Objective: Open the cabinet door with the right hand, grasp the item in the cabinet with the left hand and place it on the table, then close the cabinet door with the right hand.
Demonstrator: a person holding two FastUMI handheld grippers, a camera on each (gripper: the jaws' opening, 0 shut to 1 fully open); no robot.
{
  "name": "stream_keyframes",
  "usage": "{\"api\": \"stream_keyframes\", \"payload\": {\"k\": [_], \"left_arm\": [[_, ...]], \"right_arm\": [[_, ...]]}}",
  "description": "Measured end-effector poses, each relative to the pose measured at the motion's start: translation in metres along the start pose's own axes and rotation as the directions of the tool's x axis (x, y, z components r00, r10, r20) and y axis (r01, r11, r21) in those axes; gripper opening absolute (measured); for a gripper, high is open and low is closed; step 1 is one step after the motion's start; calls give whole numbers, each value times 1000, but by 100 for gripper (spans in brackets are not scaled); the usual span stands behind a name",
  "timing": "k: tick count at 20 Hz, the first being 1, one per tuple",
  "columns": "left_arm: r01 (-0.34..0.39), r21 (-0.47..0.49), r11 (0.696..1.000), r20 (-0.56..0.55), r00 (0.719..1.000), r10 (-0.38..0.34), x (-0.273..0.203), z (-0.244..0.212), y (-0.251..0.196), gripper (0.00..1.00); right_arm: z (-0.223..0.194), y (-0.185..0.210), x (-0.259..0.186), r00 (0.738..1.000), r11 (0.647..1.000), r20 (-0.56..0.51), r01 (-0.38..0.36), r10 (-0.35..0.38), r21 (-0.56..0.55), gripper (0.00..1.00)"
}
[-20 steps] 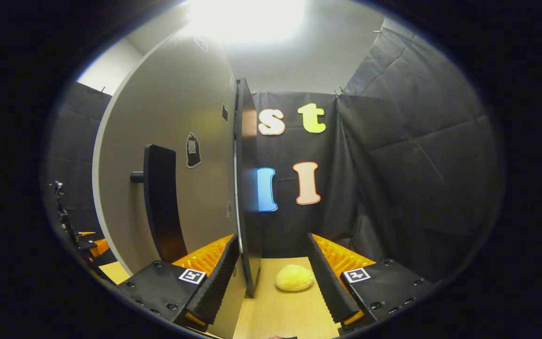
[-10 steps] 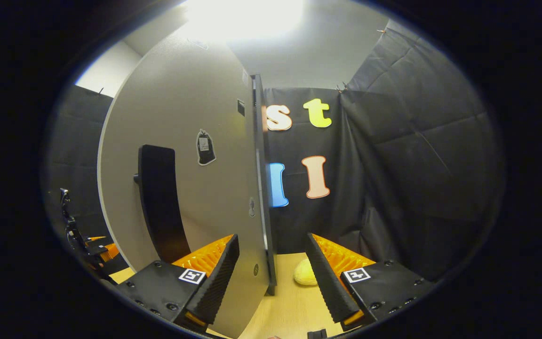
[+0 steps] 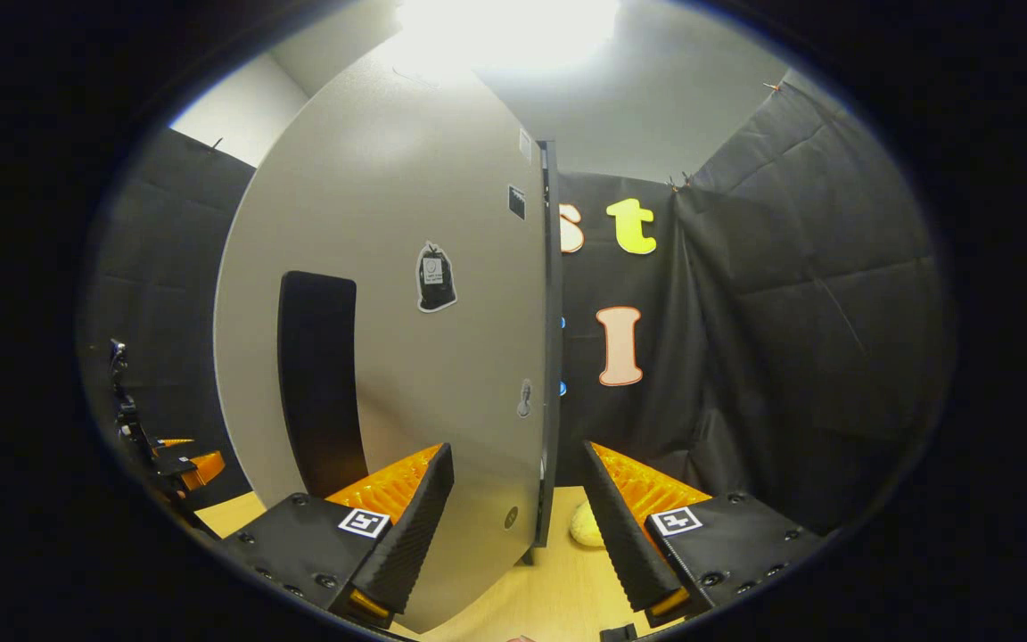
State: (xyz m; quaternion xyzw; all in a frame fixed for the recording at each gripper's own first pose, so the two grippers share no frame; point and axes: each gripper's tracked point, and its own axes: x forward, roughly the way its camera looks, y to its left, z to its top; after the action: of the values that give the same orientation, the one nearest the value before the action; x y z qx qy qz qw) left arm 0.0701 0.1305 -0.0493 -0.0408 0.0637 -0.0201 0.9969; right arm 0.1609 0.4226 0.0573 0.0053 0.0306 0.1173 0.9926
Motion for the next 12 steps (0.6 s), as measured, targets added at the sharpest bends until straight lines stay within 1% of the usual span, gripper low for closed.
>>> {"api": "stream_keyframes", "payload": {"k": [2, 3, 4, 5, 6, 7, 8, 9, 10, 11, 12], "left_arm": [[0, -1, 1000, -2, 1000, 0, 1, -3, 9, 92], [0, 2, 1000, -4, 1000, 0, 2, -3, 13, 89], [0, 4, 1000, -4, 1000, 0, 2, -4, 18, 89], [-1, 6, 1000, -6, 1000, 1, 2, -4, 22, 89], [0, 7, 1000, -7, 1000, 0, 3, -6, 25, 92], [0, 7, 1000, -9, 1000, 0, 3, -7, 29, 92], [0, 8, 1000, -12, 1000, 0, 2, -8, 33, 92], [-1, 10, 1000, -14, 1000, 1, 3, -9, 38, 92], [-3, 14, 1000, -16, 1000, 3, 2, -10, 41, 89], [-5, 18, 1000, -17, 1000, 6, 2, -10, 46, 89], [-10, 23, 1000, -17, 1000, 10, 0, -10, 52, 92]], "right_arm": [[-1, 12, 4, 1000, 1000, 1, -6, 6, 10, 91], [-2, 18, 7, 1000, 1000, 0, -9, 9, 18, 86], [-3, 26, 12, 1000, 1000, 0, -15, 15, 26, 91], [-3, 33, 17, 1000, 999, -1, -20, 20, 33, 91], [-4, 42, 21, 1000, 999, 1, -26, 26, 41, 86], [-5, 49, 26, 999, 998, 2, -35, 35, 49, 86], [-6, 56, 33, 999, 997, 3, -45, 44, 59, 91], [-6, 65, 39, 998, 996, 4, -58, 57, 68, 86], [-7, 73, 46, 997, 995, 4, -71, 71, 75, 91], [-7, 81, 54, 996, 993, 5, -86, 86, 84, 87], [-8, 92, 62, 994, 989, 4, -110, 110, 96, 89]]}}
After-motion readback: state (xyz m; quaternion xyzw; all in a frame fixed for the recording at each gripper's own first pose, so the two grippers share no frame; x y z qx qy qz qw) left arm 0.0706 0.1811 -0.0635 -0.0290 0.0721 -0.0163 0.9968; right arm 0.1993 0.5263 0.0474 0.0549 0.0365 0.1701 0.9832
